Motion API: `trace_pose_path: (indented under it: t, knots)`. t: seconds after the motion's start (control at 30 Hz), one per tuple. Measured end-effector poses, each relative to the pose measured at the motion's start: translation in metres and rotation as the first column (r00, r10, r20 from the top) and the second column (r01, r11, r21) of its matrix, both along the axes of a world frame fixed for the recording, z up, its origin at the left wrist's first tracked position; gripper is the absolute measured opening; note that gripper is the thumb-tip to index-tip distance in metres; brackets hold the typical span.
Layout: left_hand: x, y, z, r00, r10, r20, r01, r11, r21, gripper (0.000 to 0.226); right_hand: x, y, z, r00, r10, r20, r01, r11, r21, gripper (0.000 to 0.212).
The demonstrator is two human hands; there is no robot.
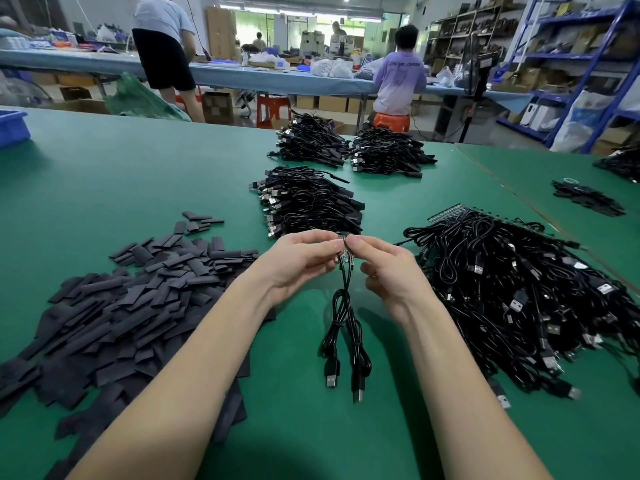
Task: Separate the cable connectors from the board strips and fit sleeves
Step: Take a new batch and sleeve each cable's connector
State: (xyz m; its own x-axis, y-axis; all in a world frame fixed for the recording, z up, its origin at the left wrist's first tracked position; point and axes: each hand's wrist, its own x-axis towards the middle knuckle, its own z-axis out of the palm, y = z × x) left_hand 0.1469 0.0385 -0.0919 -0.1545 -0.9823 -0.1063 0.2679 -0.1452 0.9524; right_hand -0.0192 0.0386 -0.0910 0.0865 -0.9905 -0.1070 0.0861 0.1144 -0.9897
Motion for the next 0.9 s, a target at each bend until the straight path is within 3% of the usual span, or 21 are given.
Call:
trace_pose_path:
  t: [0.13,0.23,0.3,0.37,0.47,0.53,0.6,0.73,0.83,0.9]
  knots:
    - [-0.005,0.002,0.002,0.987,-0.019,-0.162,0.033,0.996,0.081,0.014,0.000,-0.003,-0.003,0.960,0.068,0.270,-0.111,0.983,0.148,0.010]
    - [-0.007,0.004,0.002,0.946,0.018,-0.324,0.039,0.985,0.169,0.009,0.000,-0.003,-0.008,0.856,0.059,0.513,-0.206,0.950,0.235,0.010]
    - [-0.007,0.003,-0.001,0.917,0.063,-0.393,0.012,0.983,0.185,0.018,-0.001,-0.001,-0.007,0.838,0.077,0.540,-0.238,0.942,0.235,0.009]
    - [-0.010,0.001,-0.007,0.959,0.115,-0.257,-0.082,0.987,0.135,0.013,-0.004,0.001,-0.002,0.899,0.130,0.417,-0.226,0.955,0.190,0.010]
    - [-0.014,0.000,-0.017,0.968,0.230,0.101,-0.229,0.973,-0.022,0.005,-0.008,0.001,0.008,0.935,0.234,0.266,-0.258,0.965,0.056,0.014]
    - [-0.013,-0.001,-0.021,0.895,0.249,0.370,-0.207,0.967,-0.151,0.008,-0.007,0.003,0.014,0.941,0.300,0.156,-0.304,0.953,0.005,0.012]
    - [-0.011,0.001,-0.019,0.773,0.328,0.542,-0.196,0.937,-0.288,0.015,-0.001,0.006,0.016,0.949,0.297,0.102,-0.300,0.954,0.011,0.008]
    - [-0.010,0.003,-0.018,0.692,0.436,0.575,-0.247,0.892,-0.379,0.015,0.002,0.007,0.011,0.978,0.200,0.056,-0.205,0.975,0.092,0.005]
    - [-0.007,0.003,-0.016,0.667,0.464,0.583,-0.284,0.882,-0.377,0.018,-0.006,0.003,0.009,0.967,0.052,0.248,-0.095,0.982,0.165,0.005]
    - [-0.007,0.001,-0.010,0.807,0.389,0.443,-0.273,0.913,-0.304,0.013,-0.011,0.000,0.008,0.951,-0.019,0.309,-0.036,0.984,0.174,0.008]
